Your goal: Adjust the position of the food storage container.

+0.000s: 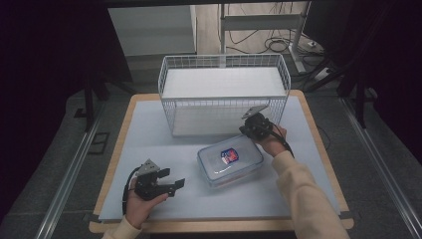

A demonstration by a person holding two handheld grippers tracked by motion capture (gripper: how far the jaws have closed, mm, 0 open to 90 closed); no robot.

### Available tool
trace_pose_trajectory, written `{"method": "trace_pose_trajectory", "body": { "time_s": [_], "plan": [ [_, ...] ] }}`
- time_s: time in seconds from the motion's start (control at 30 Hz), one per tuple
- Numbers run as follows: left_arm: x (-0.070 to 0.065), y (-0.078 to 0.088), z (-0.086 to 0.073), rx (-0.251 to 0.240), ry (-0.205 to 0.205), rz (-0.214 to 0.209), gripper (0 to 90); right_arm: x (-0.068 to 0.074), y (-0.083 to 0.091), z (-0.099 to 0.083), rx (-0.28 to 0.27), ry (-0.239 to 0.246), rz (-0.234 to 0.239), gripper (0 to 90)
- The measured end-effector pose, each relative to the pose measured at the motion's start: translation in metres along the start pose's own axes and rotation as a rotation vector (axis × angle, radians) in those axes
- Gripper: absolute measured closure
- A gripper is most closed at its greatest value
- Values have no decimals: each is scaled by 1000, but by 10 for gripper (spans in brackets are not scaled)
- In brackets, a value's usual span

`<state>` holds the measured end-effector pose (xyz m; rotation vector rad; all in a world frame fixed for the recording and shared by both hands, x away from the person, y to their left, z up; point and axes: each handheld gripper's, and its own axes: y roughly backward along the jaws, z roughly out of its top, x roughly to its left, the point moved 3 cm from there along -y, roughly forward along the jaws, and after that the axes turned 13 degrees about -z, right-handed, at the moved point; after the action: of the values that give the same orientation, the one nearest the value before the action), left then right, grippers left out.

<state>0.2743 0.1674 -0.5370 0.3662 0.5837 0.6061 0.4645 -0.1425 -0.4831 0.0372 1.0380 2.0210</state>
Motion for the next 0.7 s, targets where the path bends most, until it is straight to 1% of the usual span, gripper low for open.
{"method": "trace_pose_trajectory", "body": {
  "time_s": [0.03,0.13,0.17,0.27,0.33,0.37,0.47,0.5,0.57,0.6,0.7],
  "plan": [
    [0,0,0,0,-2,-1,233,0,2,-1,8,13,2,900],
    [-1,-1,0,4,-5,-2,234,1,5,-3,17,25,4,900],
    [-1,-1,0,4,-4,-2,234,1,9,-5,24,40,8,900],
    [0,-2,0,5,-1,-1,234,2,13,-8,33,46,13,900],
    [0,-2,0,6,-1,-2,234,3,18,-12,39,42,15,900],
    [0,-3,0,7,-1,-2,234,3,22,-17,35,36,21,900],
    [0,-4,0,12,-2,-3,234,4,28,-22,33,29,25,900],
    [0,-5,0,13,1,-3,234,5,33,-27,32,23,33,900],
    [0,-6,0,14,3,-4,234,5,35,-28,31,20,33,900],
    [0,-6,0,16,4,-3,234,6,39,-34,27,5,39,900],
    [0,-6,-1,18,12,-1,234,7,44,-38,21,-6,49,900]
  ]
}}
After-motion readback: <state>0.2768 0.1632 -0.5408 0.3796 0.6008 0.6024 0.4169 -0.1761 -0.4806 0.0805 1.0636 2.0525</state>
